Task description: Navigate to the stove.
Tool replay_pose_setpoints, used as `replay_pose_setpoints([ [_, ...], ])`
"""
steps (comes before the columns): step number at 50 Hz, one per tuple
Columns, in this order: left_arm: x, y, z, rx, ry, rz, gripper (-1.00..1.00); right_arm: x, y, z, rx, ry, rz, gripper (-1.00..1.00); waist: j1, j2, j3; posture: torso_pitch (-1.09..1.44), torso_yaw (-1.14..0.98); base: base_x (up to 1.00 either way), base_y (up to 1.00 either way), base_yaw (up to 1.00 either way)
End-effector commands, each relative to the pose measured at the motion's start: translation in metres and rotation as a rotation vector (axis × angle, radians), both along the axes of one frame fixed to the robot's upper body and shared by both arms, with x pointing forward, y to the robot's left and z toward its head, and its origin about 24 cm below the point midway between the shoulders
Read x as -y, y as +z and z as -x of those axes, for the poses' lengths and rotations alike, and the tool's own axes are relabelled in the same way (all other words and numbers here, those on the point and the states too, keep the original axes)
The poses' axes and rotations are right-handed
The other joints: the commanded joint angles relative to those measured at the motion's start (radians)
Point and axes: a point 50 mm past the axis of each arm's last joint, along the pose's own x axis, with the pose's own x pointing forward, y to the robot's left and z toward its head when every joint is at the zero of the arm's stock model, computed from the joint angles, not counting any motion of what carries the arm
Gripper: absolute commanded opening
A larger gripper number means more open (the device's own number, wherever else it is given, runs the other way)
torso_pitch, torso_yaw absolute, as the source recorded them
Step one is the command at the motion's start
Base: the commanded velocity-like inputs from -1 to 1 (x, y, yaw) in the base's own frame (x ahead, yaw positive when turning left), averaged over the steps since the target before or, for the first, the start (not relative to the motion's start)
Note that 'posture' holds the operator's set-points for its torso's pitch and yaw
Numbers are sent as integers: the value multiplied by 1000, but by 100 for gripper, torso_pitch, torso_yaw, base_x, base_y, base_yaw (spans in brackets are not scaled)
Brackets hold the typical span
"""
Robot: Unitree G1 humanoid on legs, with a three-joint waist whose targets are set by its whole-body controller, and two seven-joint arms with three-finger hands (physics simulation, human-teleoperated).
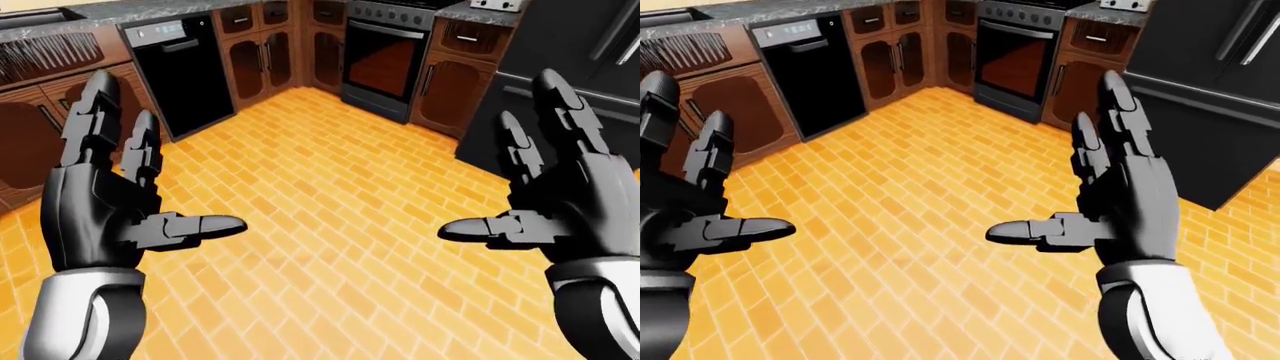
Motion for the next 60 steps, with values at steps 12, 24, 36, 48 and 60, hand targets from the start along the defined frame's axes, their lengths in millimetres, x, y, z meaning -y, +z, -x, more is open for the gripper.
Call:
replay_pose_setpoints([
  [12,1,5,2,48,-13,-7,100,2,6,2,46,-22,0,100,-31,39,2,0,0,21,0,0],
  [24,2,5,2,47,-13,-8,100,3,5,1,47,-23,-2,100,-8,48,-6,0,0,21,0,0],
  [36,2,5,1,46,-13,-11,100,4,4,1,45,-28,-5,100,-25,11,-2,0,0,21,0,0],
  [48,3,8,1,48,-16,-15,100,4,5,0,45,-28,-6,100,-13,72,-14,0,0,21,0,0],
  [60,5,7,0,44,-21,-20,100,3,4,0,41,-22,-6,100,-23,-10,-14,0,0,21,0,0],
])
